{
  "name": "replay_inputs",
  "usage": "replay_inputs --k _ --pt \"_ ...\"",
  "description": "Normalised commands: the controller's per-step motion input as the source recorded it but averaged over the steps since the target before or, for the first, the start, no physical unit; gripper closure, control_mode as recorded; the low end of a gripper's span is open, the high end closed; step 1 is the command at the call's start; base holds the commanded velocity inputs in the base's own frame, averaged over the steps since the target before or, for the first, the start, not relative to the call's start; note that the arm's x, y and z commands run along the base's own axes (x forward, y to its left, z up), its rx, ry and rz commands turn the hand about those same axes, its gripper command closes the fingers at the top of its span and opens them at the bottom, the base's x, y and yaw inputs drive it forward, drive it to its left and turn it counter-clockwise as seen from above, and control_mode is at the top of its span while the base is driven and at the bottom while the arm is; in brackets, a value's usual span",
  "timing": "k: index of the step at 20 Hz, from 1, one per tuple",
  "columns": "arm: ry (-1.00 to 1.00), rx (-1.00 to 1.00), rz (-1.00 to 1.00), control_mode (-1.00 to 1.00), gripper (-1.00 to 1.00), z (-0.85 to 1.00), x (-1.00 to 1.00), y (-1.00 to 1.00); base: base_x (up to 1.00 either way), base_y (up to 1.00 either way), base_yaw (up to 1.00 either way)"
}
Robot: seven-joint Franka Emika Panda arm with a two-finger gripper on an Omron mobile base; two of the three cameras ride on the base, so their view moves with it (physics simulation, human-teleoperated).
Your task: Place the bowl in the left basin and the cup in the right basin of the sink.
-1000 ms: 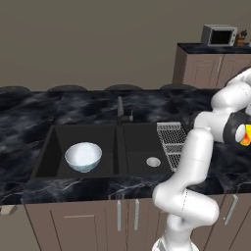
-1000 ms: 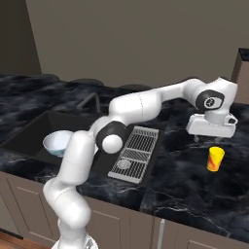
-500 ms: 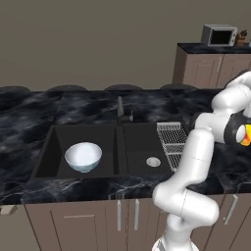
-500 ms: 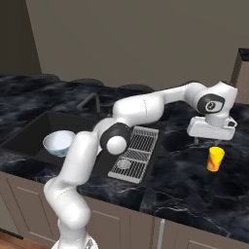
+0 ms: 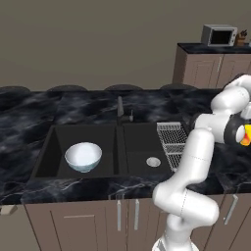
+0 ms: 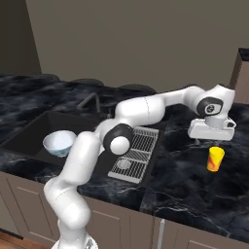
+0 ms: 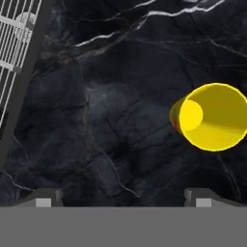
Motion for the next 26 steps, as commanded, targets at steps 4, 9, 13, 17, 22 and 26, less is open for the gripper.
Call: replay_inputs --k 4,9,13,17,22,26 --pt "0.00 -0.07 0.00 -1.00 -1.00 -0.19 0.17 -0.06 0.00 0.00 0.00" --pt "-0.01 -0.03 0.00 -1.00 -1.00 -0.17 0.21 -0.02 0.00 0.00 0.00" --pt "0.00 -0.01 0.00 -1.00 -1.00 -0.14 0.23 -0.06 0.00 0.00 0.00" --pt "0.00 -0.01 0.00 -1.00 -1.00 -0.15 0.19 -0.15 0.00 0.00 0.00" --pt "0.00 0.00 0.00 -1.00 -1.00 -0.13 0.18 -0.18 0.00 0.00 0.00" --pt "0.00 0.00 0.00 -1.00 -1.00 -0.10 0.15 -0.17 0.00 0.00 0.00"
